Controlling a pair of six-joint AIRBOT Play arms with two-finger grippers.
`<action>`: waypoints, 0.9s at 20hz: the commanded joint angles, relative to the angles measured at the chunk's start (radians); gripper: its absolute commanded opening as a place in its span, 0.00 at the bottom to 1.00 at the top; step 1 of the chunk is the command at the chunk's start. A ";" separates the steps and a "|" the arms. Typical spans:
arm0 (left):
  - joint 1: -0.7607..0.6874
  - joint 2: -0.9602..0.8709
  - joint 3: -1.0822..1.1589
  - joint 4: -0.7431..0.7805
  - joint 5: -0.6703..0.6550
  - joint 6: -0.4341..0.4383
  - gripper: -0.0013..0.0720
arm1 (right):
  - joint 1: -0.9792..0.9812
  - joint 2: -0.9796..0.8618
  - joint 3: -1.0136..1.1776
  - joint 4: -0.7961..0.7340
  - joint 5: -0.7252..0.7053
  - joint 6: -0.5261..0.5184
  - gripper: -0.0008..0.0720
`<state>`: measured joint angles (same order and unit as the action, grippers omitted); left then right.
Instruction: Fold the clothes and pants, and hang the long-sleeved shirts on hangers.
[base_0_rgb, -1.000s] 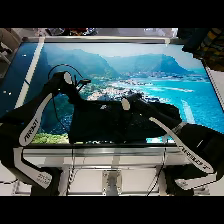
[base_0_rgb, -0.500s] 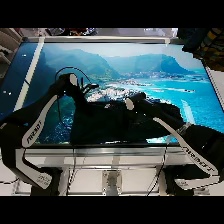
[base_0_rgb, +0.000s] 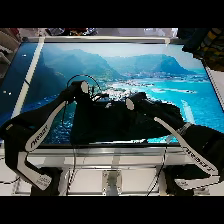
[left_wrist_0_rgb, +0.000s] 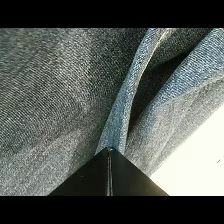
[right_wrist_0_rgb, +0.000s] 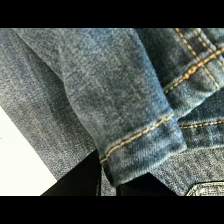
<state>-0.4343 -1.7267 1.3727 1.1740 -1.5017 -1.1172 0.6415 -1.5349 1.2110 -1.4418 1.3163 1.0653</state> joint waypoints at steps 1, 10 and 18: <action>-0.006 -0.001 -0.017 -0.017 0.018 0.003 0.04 | 0.000 0.000 0.000 -0.014 0.000 0.000 0.15; -0.094 -0.001 -0.018 -0.172 0.016 0.011 0.04 | -0.138 0.032 0.003 -0.058 0.000 0.024 0.16; -0.327 0.002 -0.029 -0.225 -0.008 0.018 0.04 | -0.343 0.080 0.003 -0.055 -0.002 0.044 0.16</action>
<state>-0.6827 -1.7267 1.3483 0.9596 -1.4963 -1.1004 0.3599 -1.4639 1.2133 -1.4986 1.3163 1.0935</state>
